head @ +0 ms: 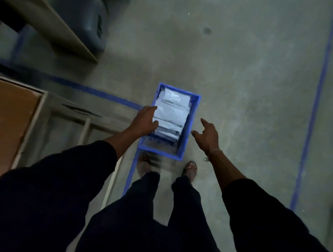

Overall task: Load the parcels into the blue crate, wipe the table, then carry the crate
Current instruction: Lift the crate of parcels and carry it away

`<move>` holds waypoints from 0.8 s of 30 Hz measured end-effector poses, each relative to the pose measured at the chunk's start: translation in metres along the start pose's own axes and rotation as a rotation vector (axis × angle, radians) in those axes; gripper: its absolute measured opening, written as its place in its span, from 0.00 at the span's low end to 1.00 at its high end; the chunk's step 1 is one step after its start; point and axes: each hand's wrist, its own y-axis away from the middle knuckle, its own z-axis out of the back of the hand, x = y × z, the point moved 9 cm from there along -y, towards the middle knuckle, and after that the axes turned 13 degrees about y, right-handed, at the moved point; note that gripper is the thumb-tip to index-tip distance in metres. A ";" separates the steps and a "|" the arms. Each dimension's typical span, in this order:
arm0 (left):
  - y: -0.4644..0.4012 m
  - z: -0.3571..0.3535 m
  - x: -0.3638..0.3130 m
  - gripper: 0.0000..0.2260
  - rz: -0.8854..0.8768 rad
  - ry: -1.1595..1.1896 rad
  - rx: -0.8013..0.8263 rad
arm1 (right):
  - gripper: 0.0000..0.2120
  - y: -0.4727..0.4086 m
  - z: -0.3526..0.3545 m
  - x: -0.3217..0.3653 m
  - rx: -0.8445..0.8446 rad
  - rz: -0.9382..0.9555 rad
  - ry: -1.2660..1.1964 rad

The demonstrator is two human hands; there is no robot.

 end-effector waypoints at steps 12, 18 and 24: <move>-0.158 -0.111 0.184 0.31 0.191 -0.085 0.054 | 0.35 -0.172 -0.166 -0.110 0.183 -0.050 0.086; -0.241 -0.143 0.251 0.33 0.211 -0.096 0.039 | 0.39 -0.250 -0.231 -0.131 0.198 -0.049 0.074; -0.293 -0.170 0.293 0.34 0.222 -0.002 -0.011 | 0.37 -0.294 -0.276 -0.142 0.165 -0.036 0.083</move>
